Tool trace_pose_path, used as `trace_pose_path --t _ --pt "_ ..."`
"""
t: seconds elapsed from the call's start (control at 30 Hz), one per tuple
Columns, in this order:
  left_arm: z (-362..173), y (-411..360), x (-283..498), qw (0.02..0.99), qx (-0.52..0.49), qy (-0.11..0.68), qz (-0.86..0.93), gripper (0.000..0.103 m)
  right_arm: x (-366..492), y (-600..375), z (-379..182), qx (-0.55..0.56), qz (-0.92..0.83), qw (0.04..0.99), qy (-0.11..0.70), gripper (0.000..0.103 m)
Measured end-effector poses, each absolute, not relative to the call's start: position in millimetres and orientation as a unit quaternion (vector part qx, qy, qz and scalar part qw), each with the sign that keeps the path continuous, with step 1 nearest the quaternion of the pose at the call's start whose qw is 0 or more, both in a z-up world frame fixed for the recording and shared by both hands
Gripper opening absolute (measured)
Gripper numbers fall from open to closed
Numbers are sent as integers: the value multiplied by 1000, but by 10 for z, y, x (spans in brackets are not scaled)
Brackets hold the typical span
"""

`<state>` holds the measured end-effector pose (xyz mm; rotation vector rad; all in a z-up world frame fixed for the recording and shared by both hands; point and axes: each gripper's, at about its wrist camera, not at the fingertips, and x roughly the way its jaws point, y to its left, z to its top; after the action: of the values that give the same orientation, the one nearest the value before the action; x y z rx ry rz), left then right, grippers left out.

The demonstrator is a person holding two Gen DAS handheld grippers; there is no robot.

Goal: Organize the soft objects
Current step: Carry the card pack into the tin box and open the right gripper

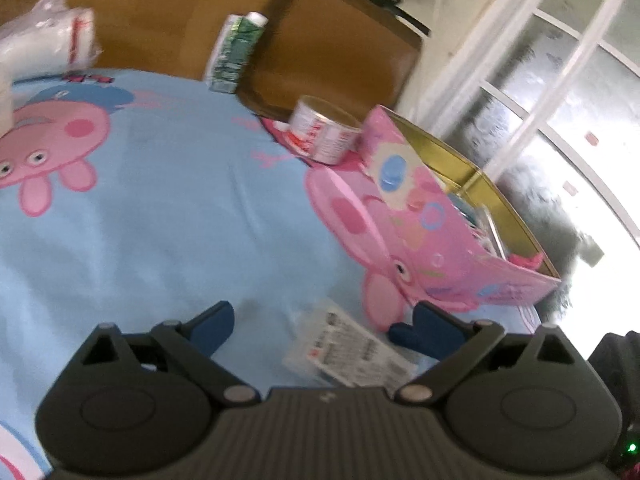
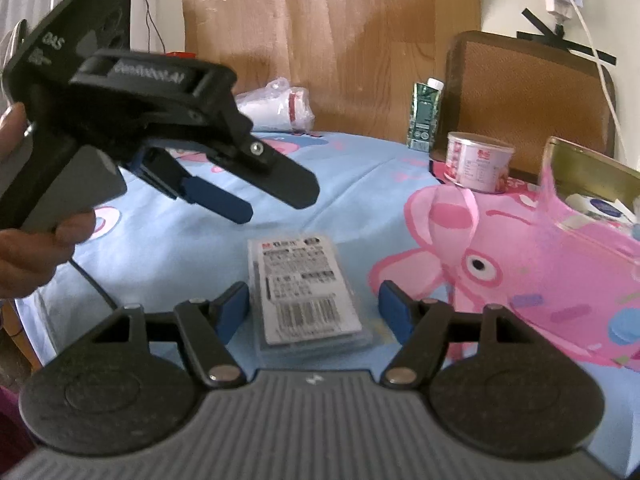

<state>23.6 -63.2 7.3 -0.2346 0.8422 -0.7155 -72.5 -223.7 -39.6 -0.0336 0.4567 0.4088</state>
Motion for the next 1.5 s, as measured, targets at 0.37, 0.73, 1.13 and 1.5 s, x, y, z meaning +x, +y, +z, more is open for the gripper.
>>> trace_pose_path --t 0.37,0.73,1.13,1.5 --pt "33 -919 31 849 -65 398 -342 89 -935 -2281 -436 -25 198 959 203 61" --pt "876 -1308 185 865 -54 307 -393 87 -942 -2597 111 -48 127 987 91 61" --pt "1005 -2712 645 863 -1 283 -419 96 -336 -3387 43 -88 -56 989 108 62" --pt "818 -2456 477 890 28 293 -349 100 -762 -3613 -21 53 -82 990 97 62"
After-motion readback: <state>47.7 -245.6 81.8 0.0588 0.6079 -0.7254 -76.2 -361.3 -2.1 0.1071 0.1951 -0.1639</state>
